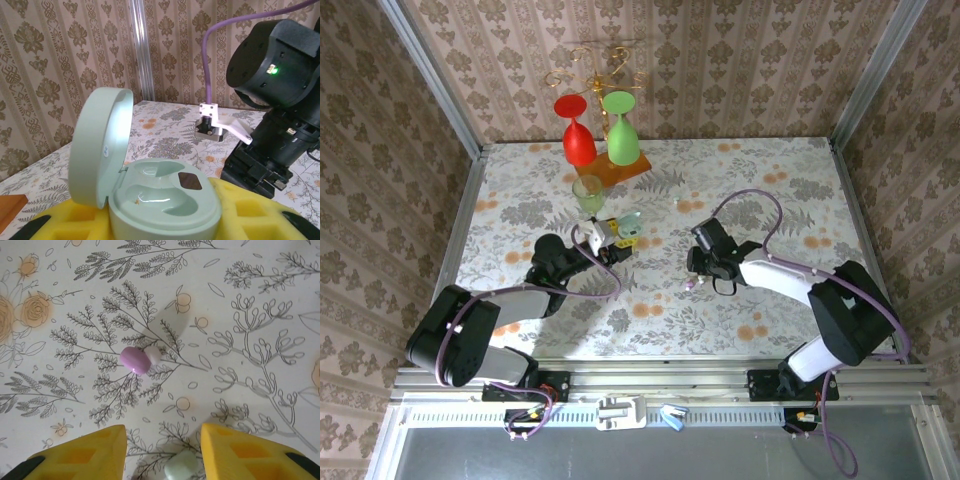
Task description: Insert the wireless bluetooth earbuds into the charging case
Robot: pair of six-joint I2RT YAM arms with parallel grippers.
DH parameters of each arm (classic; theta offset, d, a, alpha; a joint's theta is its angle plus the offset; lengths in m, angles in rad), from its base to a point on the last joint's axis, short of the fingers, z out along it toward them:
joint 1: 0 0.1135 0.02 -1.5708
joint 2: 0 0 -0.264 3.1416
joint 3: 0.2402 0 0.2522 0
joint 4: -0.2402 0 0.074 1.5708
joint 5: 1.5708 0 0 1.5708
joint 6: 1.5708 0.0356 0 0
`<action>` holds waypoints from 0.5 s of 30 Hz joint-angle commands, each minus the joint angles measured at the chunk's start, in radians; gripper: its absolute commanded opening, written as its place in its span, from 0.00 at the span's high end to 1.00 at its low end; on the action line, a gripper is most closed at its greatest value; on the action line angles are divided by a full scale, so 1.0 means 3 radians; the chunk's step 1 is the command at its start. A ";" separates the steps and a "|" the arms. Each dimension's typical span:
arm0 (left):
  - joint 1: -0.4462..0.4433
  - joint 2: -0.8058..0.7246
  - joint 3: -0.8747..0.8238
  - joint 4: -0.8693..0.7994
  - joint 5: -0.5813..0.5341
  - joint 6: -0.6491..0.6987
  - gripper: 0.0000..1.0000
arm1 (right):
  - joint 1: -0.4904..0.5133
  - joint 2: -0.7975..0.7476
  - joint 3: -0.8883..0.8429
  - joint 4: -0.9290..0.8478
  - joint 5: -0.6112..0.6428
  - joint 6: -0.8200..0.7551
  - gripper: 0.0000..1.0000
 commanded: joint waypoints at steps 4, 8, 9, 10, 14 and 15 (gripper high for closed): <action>0.0036 0.0033 0.0024 0.0098 0.0012 0.0071 0.78 | 0.0075 0.0033 -0.0161 -0.0006 -0.0022 0.0301 0.59; 0.0036 0.0008 0.0009 0.0104 0.0006 0.0065 0.78 | 0.0075 0.0137 -0.0123 0.0009 -0.0046 0.0361 0.59; 0.0036 -0.0002 -0.0001 0.0099 0.0004 0.0062 0.78 | 0.0075 0.0160 -0.0110 0.0021 -0.0059 0.0357 0.60; 0.0036 -0.0017 -0.0010 0.0098 -0.0001 0.0063 0.78 | 0.0079 0.0185 -0.0099 0.0034 -0.0079 0.0347 0.61; 0.0036 -0.0059 -0.0042 0.0073 -0.0016 0.0079 0.78 | 0.0076 0.0284 -0.0006 0.0021 -0.0100 0.0286 0.62; 0.0036 -0.0073 -0.0047 0.0067 -0.0022 0.0088 0.78 | 0.0077 0.0303 0.0012 0.0034 -0.0100 0.0259 0.63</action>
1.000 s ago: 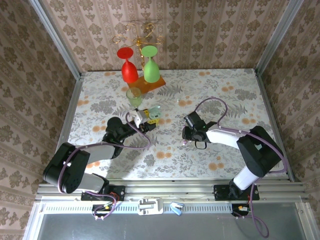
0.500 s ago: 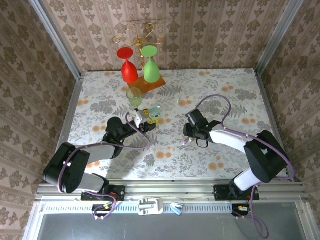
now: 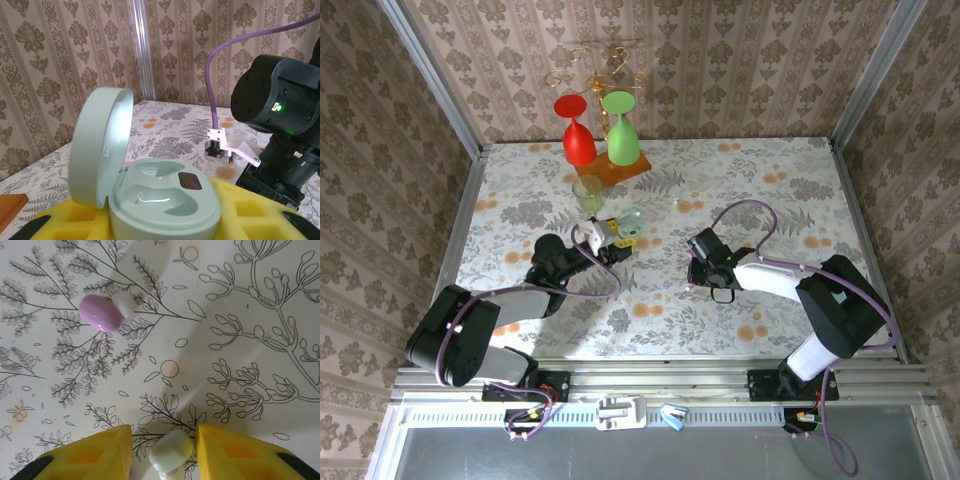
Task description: Insert the wireless bluetooth earbuds into the charging case
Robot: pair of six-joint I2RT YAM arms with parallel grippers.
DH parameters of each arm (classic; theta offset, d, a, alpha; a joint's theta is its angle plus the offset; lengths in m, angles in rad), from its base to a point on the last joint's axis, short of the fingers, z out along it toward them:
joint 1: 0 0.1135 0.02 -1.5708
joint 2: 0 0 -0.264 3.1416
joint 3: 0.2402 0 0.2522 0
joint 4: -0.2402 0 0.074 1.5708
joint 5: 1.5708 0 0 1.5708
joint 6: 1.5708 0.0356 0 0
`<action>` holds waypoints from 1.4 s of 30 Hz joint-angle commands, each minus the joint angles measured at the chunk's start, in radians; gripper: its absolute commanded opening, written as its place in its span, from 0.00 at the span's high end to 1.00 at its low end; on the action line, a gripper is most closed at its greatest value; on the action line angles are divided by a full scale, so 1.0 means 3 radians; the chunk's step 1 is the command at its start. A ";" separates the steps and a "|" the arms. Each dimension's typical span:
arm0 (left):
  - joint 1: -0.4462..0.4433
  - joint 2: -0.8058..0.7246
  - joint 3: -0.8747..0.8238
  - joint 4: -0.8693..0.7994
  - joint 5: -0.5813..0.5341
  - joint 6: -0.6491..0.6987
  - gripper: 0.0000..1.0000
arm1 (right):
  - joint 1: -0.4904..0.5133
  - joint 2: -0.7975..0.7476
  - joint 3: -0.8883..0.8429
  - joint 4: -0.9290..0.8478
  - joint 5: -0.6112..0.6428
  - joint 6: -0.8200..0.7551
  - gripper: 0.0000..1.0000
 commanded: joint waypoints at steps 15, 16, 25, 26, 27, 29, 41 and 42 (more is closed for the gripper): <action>0.0049 -0.0147 -0.0084 0.0027 -0.0051 0.0120 0.78 | 0.0074 0.0061 0.0441 -0.0506 0.0284 -0.0475 0.65; 0.0050 -0.0152 -0.0089 0.0027 -0.0055 0.0123 0.78 | 0.0118 0.0033 0.0485 -0.0646 0.0423 -0.0534 0.65; 0.0051 -0.0147 -0.0074 -0.0007 -0.0059 0.0162 0.78 | 0.0412 0.0172 0.0846 -0.1467 0.1093 -0.0442 0.68; 0.0054 -0.0152 -0.0074 -0.0008 -0.0058 0.0161 0.78 | 0.0434 0.0216 0.0889 -0.1498 0.1123 -0.0441 0.68; 0.0055 -0.0160 -0.0074 -0.0011 -0.0056 0.0164 0.78 | 0.0460 0.0274 0.0939 -0.1536 0.1160 -0.0437 0.69; 0.0055 -0.0170 -0.0077 -0.0025 -0.0055 0.0164 0.78 | 0.0499 0.0383 0.1041 -0.1597 0.1189 -0.0451 0.72; 0.0060 -0.0217 -0.0084 -0.0077 -0.0071 0.0191 0.78 | 0.0583 0.0821 0.1304 -0.1674 0.1139 -0.0497 0.74; 0.0060 -0.0214 -0.0077 -0.0076 -0.0069 0.0190 0.77 | 0.0588 0.0846 0.1309 -0.1667 0.1130 -0.0492 0.75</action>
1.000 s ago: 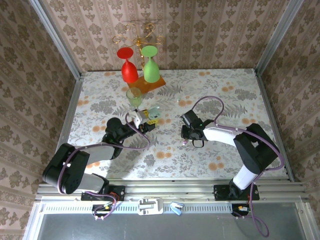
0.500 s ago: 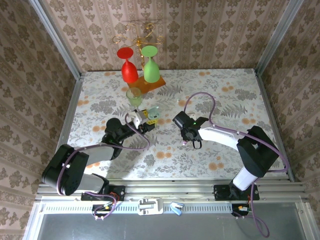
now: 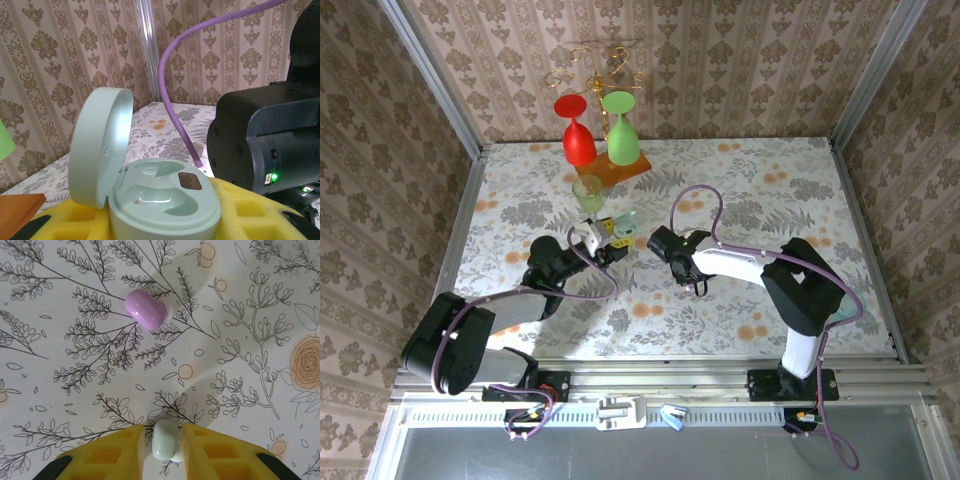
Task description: Insert the wireless bluetooth earbuds into the charging case
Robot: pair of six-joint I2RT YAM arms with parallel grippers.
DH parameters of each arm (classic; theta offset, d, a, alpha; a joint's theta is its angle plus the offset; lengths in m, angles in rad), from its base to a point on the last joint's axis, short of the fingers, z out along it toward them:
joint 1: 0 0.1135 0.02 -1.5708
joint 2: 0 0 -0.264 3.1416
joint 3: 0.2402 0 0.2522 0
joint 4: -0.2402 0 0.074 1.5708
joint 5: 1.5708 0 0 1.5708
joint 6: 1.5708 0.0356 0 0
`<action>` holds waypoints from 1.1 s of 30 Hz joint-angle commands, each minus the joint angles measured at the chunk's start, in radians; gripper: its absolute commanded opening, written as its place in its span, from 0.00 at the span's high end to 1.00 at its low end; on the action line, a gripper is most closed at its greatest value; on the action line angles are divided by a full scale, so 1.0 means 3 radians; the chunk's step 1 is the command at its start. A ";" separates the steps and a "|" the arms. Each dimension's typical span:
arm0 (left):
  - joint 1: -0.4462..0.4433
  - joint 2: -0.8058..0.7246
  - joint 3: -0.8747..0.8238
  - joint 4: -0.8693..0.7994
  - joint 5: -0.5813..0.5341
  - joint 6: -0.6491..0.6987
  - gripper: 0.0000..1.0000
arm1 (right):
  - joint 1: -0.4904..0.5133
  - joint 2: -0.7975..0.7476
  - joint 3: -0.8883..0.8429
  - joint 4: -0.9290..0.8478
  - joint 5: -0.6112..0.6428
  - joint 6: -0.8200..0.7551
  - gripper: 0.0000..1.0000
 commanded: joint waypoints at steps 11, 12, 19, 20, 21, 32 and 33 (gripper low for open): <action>0.0024 -0.0044 0.0003 -0.0013 0.0010 0.0065 0.77 | 0.0021 0.0199 0.0065 -0.0149 0.0081 -0.0003 0.81; 0.0024 -0.0045 0.0006 -0.0012 0.0013 0.0070 0.78 | 0.0023 0.0211 0.0068 -0.0148 0.0074 -0.0001 0.81; 0.0024 -0.0046 0.0009 -0.0014 0.0015 0.0068 0.77 | 0.0011 0.0246 0.0060 -0.0151 0.0077 -0.0033 0.77; 0.0024 -0.0043 0.0002 -0.0013 0.0015 0.0067 0.78 | 0.0006 0.0247 0.0060 -0.0149 0.0076 -0.0039 0.77; 0.0024 -0.0042 0.0001 -0.0013 0.0015 0.0069 0.77 | 0.0007 0.0244 0.0061 -0.0148 0.0080 -0.0044 0.77; 0.0024 -0.0034 -0.0002 -0.0015 0.0015 0.0068 0.77 | -0.0024 -0.0115 -0.0048 -0.0078 0.0076 -0.0036 0.84; 0.0024 -0.0027 0.0001 -0.0004 0.0024 0.0062 0.78 | -0.0041 -0.0233 -0.0100 -0.0024 0.0033 -0.0041 0.84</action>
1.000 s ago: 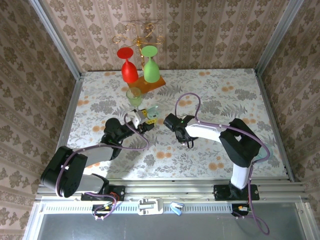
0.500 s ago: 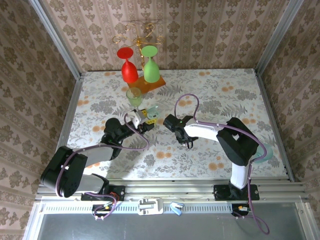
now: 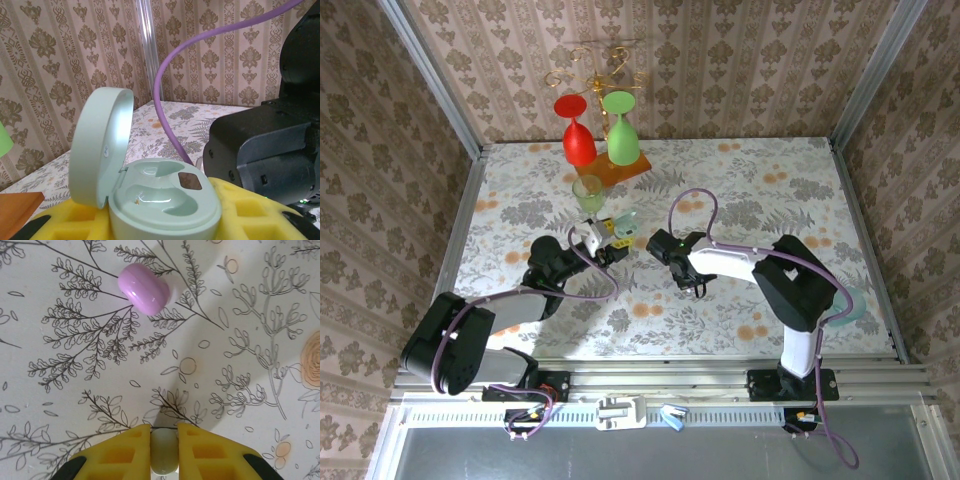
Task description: Insert the wireless bluetooth earbuds into the charging case
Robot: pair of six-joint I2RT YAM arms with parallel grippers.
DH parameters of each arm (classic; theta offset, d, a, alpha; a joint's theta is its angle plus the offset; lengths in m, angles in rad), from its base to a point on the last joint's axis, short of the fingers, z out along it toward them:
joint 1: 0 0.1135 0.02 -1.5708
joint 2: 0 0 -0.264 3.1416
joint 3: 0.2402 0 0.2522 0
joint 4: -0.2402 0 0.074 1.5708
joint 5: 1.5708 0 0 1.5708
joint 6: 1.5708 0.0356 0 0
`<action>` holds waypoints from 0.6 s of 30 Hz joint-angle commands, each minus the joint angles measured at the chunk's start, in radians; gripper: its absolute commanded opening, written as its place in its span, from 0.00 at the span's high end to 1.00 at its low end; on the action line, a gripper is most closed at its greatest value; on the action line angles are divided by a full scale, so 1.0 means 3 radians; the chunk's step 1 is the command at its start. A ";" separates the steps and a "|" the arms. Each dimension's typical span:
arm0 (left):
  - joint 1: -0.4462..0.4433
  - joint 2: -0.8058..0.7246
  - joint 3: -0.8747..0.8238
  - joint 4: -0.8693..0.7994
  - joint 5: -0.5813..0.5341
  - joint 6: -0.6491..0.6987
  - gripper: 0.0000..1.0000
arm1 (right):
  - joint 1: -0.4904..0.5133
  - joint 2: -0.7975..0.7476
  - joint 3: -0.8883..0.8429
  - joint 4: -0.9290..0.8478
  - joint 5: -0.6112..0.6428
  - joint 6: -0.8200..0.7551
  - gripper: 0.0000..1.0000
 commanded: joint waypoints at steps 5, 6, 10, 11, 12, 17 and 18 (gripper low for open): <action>0.0014 0.0066 0.0031 0.0124 0.0060 0.0027 0.78 | -0.0195 -0.1081 -0.0434 0.0580 -0.0583 -0.0069 0.84; 0.0010 0.0088 0.0041 0.0153 0.0075 0.0026 0.78 | -0.0250 -0.1251 -0.0509 0.0734 -0.0795 -0.0077 0.84; -0.0017 0.0175 0.0081 0.0261 0.0117 0.0013 0.78 | -0.0433 -0.1859 -0.0787 0.1409 -0.1636 -0.0078 0.85; -0.0022 0.0192 0.0096 0.0280 0.0117 0.0006 0.78 | -0.0464 -0.1964 -0.0822 0.1544 -0.1821 -0.0055 0.85; -0.0032 0.0205 0.0112 0.0282 0.0117 0.0000 0.78 | -0.0484 -0.2044 -0.0831 0.1674 -0.1981 -0.0031 0.85; -0.0097 0.0270 0.0165 0.0303 0.0241 0.0018 0.78 | -0.0486 -0.2140 -0.0806 0.2344 -0.2549 0.0145 0.85; -0.0109 0.0297 0.0165 0.0345 0.0240 0.0008 0.78 | -0.0482 -0.2103 -0.0780 0.2494 -0.2603 0.0183 0.85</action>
